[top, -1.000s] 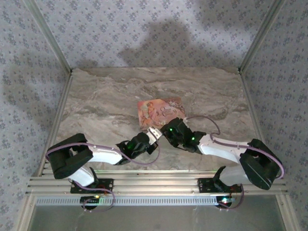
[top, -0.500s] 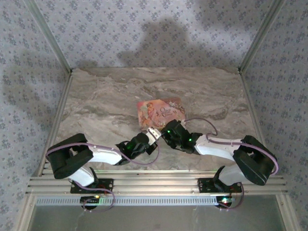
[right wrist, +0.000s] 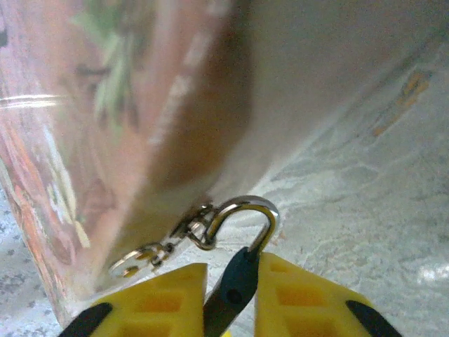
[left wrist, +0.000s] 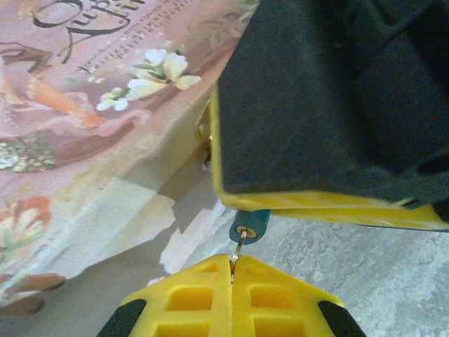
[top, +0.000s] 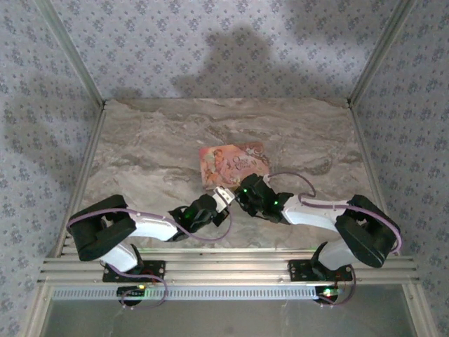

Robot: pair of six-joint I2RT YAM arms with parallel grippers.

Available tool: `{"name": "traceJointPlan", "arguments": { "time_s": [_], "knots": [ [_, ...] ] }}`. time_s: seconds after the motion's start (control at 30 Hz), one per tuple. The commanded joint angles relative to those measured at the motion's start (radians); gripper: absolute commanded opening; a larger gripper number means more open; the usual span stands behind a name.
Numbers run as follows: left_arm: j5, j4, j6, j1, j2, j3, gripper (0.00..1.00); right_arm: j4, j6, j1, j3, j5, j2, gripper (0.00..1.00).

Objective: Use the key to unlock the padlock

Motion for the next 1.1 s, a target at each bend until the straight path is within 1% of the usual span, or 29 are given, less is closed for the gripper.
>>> {"name": "traceJointPlan", "arguments": {
  "time_s": [0.0, 0.03, 0.07, 0.23, 0.27, 0.33, 0.37, 0.43, 0.53, 0.67, 0.73, 0.83, 0.97, 1.0, 1.07],
  "knots": [
    [0.027, 0.035, -0.006, -0.01, -0.014, -0.008, 0.0, -0.036, -0.009, -0.012, 0.008, 0.039, 0.014, 0.07],
    [0.029, 0.033, -0.005, -0.011, -0.018, -0.008, 0.0, -0.038, -0.01, -0.012, 0.009, 0.04, 0.013, 0.02],
    [0.029, 0.03, -0.004, -0.011, -0.022, -0.01, 0.0, -0.04, -0.011, -0.013, 0.009, 0.042, 0.011, 0.0],
    [0.041, 0.005, 0.004, -0.011, -0.075, -0.016, 0.0, -0.061, -0.031, -0.024, 0.023, 0.043, 0.0, 0.0],
    [0.045, -0.006, 0.008, -0.011, -0.087, -0.015, 0.02, -0.066, -0.039, -0.025, 0.026, 0.045, -0.003, 0.0],
    [0.045, -0.062, 0.013, -0.011, -0.115, 0.003, 0.19, -0.082, -0.066, -0.036, 0.039, 0.042, -0.011, 0.0],
    [0.047, -0.086, 0.015, -0.011, -0.126, 0.01, 0.25, -0.089, -0.079, -0.042, 0.045, 0.04, -0.016, 0.0],
    [0.045, -0.123, 0.008, -0.008, -0.154, 0.011, 0.34, -0.105, -0.125, -0.06, 0.055, 0.035, -0.028, 0.0],
    [0.063, -0.162, -0.046, 0.013, -0.222, -0.01, 0.42, -0.127, -0.189, -0.093, 0.059, 0.015, -0.048, 0.0],
    [0.091, -0.244, -0.122, 0.044, -0.343, -0.037, 0.44, -0.14, -0.247, -0.125, 0.048, -0.013, -0.065, 0.0],
    [0.089, -0.332, -0.158, 0.072, -0.414, -0.025, 0.44, -0.11, -0.241, -0.136, 0.022, -0.028, -0.076, 0.0],
    [0.139, -0.435, -0.197, 0.124, -0.518, -0.002, 0.44, -0.071, -0.241, -0.152, 0.0, -0.051, -0.11, 0.0],
    [0.201, -0.64, -0.201, 0.235, -0.567, 0.098, 0.44, -0.157, -0.347, -0.192, 0.03, -0.053, -0.163, 0.0],
    [0.218, -0.688, -0.208, 0.277, -0.569, 0.127, 0.45, -0.165, -0.389, -0.21, 0.03, -0.069, -0.183, 0.0],
    [0.246, -0.753, -0.224, 0.334, -0.572, 0.169, 0.46, -0.219, -0.468, -0.251, 0.041, -0.121, -0.216, 0.0]
  ]
}}
